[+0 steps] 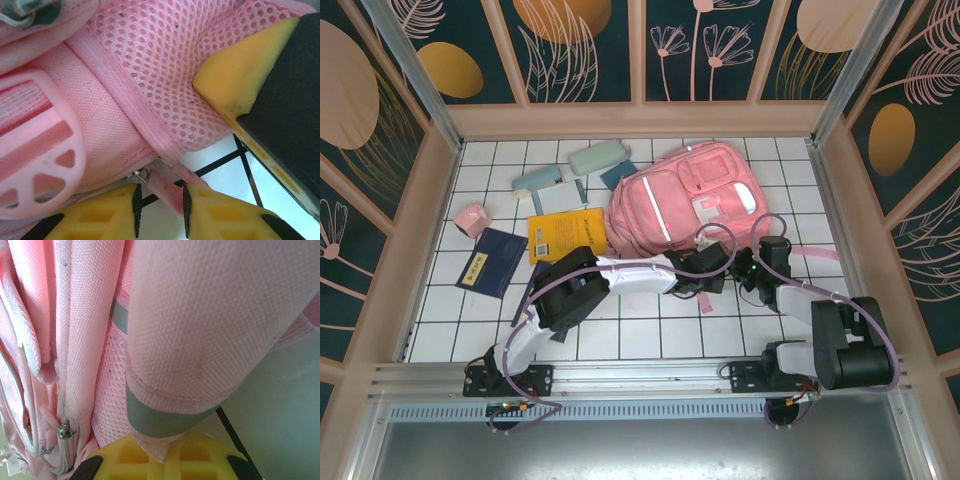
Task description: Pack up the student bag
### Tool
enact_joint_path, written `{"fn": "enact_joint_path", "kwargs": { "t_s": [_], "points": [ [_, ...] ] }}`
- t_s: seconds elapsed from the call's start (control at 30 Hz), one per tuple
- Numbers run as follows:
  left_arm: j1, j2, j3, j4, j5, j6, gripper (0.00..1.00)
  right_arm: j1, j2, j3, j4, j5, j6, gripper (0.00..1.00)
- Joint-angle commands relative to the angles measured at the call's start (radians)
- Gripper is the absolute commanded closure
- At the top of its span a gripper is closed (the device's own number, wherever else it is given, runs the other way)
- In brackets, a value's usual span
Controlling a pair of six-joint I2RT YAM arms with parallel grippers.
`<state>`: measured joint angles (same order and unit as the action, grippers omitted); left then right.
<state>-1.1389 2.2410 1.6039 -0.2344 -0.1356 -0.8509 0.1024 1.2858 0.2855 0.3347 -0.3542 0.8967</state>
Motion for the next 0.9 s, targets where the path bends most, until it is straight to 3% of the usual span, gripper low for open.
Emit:
{"fn": "enact_joint_path", "kwargs": {
  "t_s": [0.0,0.3,0.37,0.53,0.87],
  "points": [
    [0.009,0.052,0.050,-0.068,-0.019,-0.004,0.71,0.002,0.023,-0.008,-0.028,-0.038,-0.010,1.00],
    [0.009,0.141,0.177,-0.112,0.028,-0.002,0.74,0.002,0.030,-0.003,-0.027,-0.043,-0.013,1.00],
    [0.009,0.156,0.197,-0.132,0.029,-0.005,0.78,0.001,0.028,-0.001,-0.032,-0.046,-0.012,1.00],
    [0.008,0.136,0.168,-0.136,0.004,-0.020,1.00,0.002,0.012,0.013,-0.055,-0.041,-0.014,1.00],
    [0.035,-0.011,0.069,-0.203,-0.043,0.012,1.00,-0.006,-0.023,0.046,-0.125,0.023,-0.043,1.00]
  ]
}}
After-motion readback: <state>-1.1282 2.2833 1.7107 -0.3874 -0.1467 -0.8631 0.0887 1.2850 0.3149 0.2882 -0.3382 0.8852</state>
